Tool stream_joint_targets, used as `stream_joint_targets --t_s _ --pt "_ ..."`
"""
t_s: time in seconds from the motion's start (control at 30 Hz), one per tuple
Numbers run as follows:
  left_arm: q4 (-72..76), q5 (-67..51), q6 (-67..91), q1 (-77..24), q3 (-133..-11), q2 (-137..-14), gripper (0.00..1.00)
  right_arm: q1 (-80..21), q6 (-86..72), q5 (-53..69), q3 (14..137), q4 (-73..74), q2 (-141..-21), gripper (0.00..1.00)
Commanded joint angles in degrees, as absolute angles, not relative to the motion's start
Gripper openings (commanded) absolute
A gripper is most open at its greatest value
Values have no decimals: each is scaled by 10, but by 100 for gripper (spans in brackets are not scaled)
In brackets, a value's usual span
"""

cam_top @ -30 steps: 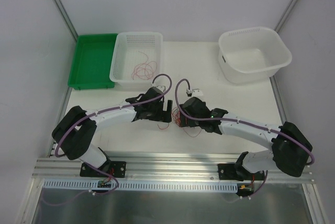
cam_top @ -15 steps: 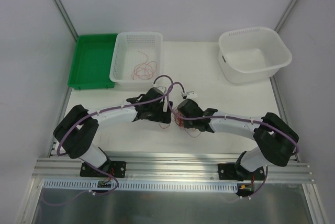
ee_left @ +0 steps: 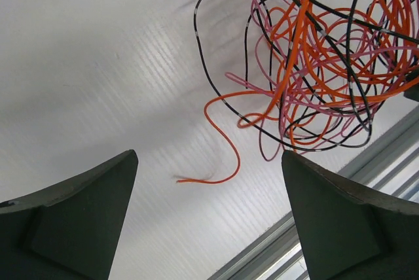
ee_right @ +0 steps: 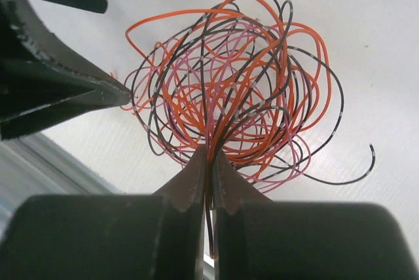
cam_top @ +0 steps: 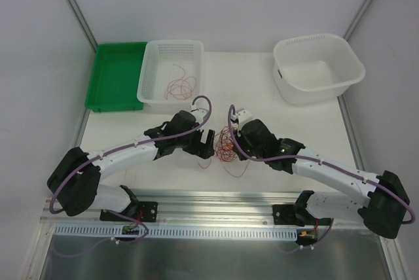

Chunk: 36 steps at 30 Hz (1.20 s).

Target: Untangle the cables

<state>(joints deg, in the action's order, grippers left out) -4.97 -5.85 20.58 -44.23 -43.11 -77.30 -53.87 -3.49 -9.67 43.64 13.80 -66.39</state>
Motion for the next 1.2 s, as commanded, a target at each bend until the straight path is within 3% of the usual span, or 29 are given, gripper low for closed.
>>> stream_joint_targets --t_s 0.0,0.33,0.7,0.77,0.83,0.87,0.93,1.17 --pt "-25 -101 162 -445 -414 -743 93 -539 41 -60 461 184 -613 1" --pt "12 -156 192 -445 -416 -664 84 -539 76 -48 461 220 -560 1" --pt "25 -198 232 -446 -468 -743 66 -539 65 -32 465 209 -555 1" --pt "33 -201 236 -447 -474 -751 58 -540 61 -26 464 206 -558 1" --pt "36 -206 235 -448 -480 -758 44 -539 58 -24 463 204 -560 1" --pt "36 -205 234 -448 -480 -758 22 -540 56 -25 463 203 -560 1" --pt "35 -195 228 -448 -476 -751 0 -540 57 -38 462 206 -560 1" --pt "-72 -4 236 -432 -466 -668 0 -518 19 -132 448 250 -552 1"
